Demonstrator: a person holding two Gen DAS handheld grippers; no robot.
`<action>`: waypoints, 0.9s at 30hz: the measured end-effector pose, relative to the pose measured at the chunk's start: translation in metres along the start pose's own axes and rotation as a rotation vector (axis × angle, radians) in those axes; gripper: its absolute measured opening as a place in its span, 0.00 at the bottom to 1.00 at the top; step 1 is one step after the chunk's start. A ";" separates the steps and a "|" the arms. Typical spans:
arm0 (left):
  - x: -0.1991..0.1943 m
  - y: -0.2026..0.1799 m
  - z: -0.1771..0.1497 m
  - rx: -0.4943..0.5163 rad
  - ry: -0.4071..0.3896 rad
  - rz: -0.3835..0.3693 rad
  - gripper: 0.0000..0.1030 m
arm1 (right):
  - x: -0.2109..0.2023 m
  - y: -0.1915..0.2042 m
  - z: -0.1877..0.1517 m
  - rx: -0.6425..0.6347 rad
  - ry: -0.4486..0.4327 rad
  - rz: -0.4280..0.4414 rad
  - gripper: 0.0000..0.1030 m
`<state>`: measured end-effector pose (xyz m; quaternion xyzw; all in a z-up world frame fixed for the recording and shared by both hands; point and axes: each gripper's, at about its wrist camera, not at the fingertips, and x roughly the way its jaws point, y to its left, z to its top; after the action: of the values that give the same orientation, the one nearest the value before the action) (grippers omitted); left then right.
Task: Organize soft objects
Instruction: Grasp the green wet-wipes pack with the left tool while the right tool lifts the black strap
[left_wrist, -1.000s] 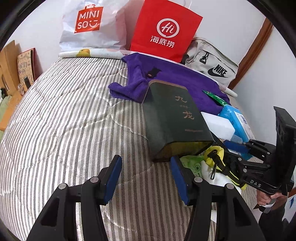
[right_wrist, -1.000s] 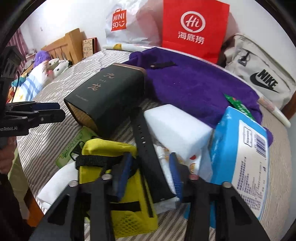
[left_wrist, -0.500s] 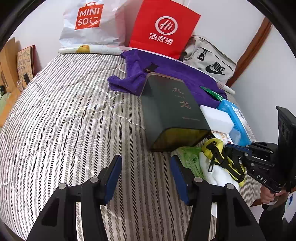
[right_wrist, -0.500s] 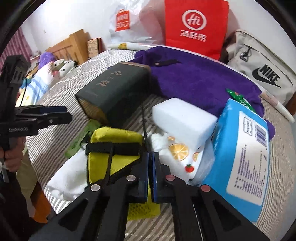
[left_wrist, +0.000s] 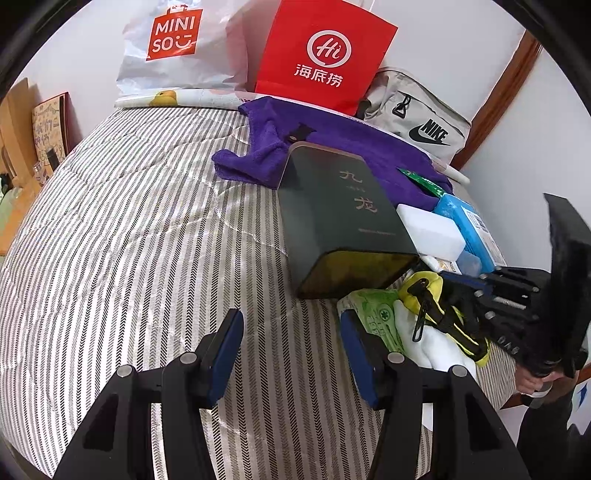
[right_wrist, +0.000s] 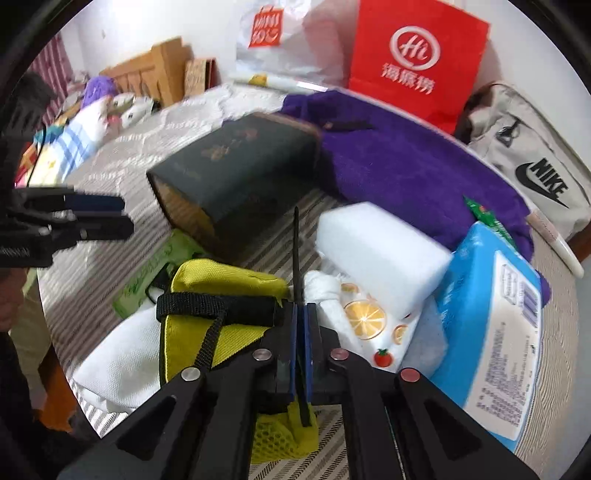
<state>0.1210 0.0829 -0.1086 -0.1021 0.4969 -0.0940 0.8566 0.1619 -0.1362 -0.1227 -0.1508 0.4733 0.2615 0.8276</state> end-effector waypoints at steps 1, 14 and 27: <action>0.000 -0.001 0.000 0.003 0.000 -0.003 0.51 | -0.005 -0.004 -0.001 0.014 -0.015 0.005 0.02; 0.012 -0.027 -0.015 0.054 0.054 -0.020 0.51 | -0.072 -0.012 -0.033 0.113 -0.153 0.035 0.02; 0.017 -0.063 -0.035 0.159 0.078 -0.053 0.63 | -0.103 -0.028 -0.101 0.182 -0.157 -0.012 0.02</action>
<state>0.0951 0.0153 -0.1234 -0.0432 0.5181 -0.1598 0.8391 0.0639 -0.2391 -0.0856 -0.0569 0.4277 0.2236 0.8740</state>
